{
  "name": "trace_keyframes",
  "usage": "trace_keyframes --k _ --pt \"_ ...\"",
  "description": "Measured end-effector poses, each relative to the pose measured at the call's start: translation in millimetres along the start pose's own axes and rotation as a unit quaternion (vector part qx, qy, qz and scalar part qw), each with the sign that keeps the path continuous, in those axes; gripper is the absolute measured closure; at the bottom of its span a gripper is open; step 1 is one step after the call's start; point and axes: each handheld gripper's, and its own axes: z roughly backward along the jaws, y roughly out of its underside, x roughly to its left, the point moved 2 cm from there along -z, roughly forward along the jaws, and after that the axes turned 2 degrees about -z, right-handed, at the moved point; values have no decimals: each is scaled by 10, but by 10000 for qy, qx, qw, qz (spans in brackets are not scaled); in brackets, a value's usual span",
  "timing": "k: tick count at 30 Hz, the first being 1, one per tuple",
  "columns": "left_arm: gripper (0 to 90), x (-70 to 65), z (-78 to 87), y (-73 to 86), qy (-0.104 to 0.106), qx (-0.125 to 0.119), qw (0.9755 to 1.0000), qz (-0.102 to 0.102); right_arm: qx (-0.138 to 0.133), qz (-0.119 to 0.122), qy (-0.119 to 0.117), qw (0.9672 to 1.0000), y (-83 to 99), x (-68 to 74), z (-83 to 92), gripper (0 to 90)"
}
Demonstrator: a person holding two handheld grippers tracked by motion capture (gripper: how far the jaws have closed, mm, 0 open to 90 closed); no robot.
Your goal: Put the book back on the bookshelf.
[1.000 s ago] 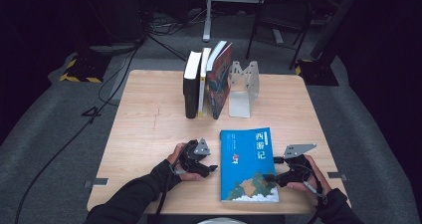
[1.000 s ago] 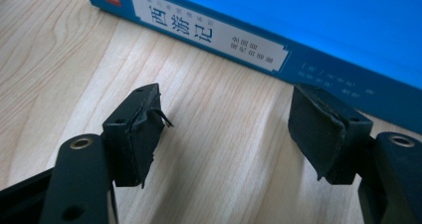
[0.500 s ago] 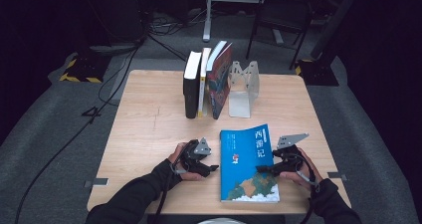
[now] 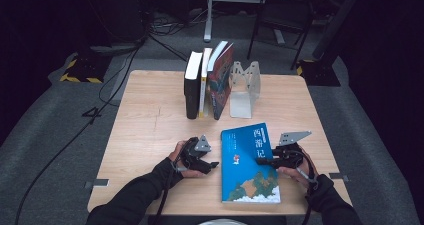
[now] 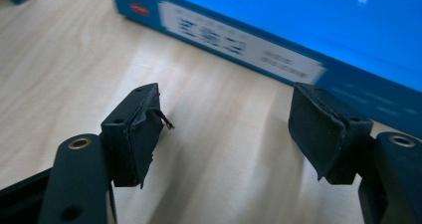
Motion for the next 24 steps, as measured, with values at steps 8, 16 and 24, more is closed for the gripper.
trace_keyframes --k 8,16,24 --pt "310 200 -70 -72 -160 -9 9998 119 -388 201 278 9987 14 127 42 671" --pt "370 278 -129 -151 -169 17 9997 174 -475 240 377 9979 14 166 49 676" --pt "335 176 -18 -115 -287 203 9993 96 -342 229 520 9978 -11 182 -10 673"
